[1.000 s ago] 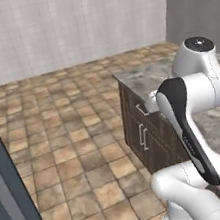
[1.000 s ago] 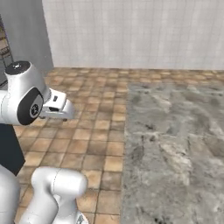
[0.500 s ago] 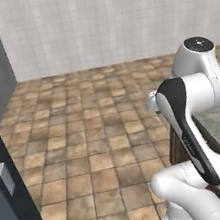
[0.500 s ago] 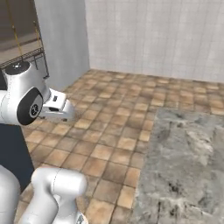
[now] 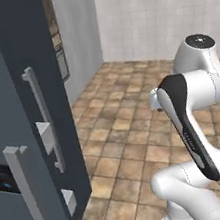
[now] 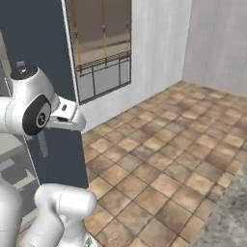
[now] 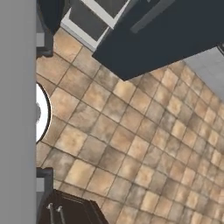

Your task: Take the lemon, peach, and carrot from the freezer and place them in the bowl on the counter.

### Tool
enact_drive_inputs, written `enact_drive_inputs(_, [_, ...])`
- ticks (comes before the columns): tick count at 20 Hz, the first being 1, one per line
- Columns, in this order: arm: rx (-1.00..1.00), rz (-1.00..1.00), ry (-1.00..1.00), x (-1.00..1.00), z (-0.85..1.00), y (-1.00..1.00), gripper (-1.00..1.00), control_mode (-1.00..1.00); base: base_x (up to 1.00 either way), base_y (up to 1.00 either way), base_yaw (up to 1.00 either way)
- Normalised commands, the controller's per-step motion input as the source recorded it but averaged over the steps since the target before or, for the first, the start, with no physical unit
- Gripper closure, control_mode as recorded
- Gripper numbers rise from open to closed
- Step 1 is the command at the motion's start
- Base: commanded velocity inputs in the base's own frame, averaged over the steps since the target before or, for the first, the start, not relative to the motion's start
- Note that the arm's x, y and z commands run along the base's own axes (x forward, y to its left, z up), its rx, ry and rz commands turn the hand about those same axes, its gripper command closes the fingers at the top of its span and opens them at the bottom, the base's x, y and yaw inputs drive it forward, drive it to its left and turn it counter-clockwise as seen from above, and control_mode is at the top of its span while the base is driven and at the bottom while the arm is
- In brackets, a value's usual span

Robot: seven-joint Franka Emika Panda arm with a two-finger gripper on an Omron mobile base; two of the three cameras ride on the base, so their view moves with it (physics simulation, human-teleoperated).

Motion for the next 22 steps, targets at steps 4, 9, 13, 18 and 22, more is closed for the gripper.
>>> enact_drive_inputs(4, [0.00, 0.00, 0.00, 0.00, 0.00, 0.00, -1.00, 1.00, 0.08, -0.03, 0.99])
enact_drive_inputs(9, [0.00, 0.00, 0.00, 0.00, 0.00, 0.00, -1.00, 1.00, 0.61, -0.23, 0.60])
enact_drive_inputs(13, [0.00, 0.00, 0.00, 0.00, 0.00, 0.00, -1.00, 1.00, 0.46, -0.43, 0.17])
enact_drive_inputs(18, [0.00, 0.00, 0.00, 0.00, 0.00, 0.00, -1.00, 1.00, 0.72, -0.28, 0.00])
enact_drive_inputs(22, [0.00, 0.00, 0.00, 0.00, 0.00, 0.00, -1.00, 1.00, 0.72, -0.26, -0.02])
